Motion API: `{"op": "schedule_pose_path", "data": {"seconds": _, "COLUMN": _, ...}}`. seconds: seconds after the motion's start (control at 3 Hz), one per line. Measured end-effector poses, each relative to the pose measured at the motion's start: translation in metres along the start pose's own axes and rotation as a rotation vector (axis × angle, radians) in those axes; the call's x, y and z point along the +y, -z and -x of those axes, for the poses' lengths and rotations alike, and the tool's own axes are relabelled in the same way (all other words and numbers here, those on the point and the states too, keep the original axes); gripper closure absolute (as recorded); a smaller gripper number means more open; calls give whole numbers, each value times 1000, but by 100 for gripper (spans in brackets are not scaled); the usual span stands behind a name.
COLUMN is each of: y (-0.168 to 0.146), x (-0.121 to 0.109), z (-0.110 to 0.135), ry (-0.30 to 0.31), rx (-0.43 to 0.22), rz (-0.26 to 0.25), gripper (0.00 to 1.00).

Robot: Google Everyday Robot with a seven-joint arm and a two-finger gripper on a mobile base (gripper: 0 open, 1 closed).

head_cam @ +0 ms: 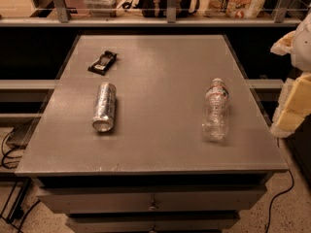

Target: Move water bottle near redbull can

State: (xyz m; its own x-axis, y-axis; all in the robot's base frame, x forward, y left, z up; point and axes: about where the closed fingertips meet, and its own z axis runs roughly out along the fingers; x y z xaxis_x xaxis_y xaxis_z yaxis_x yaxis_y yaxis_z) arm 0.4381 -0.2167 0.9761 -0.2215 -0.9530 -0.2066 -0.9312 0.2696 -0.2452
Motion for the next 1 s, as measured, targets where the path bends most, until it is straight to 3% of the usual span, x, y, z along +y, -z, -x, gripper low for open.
{"op": "schedule_pose_path", "data": {"seconds": 0.67, "y": 1, "x": -2, "z": 1, "ry": -21, "rx": -13, "rz": -11, "gripper": 0}}
{"op": "schedule_pose_path", "data": {"seconds": 1.0, "y": -6, "x": -7, "z": -1, "ry": -145, "rx": -60, "rz": -12, "gripper": 0}}
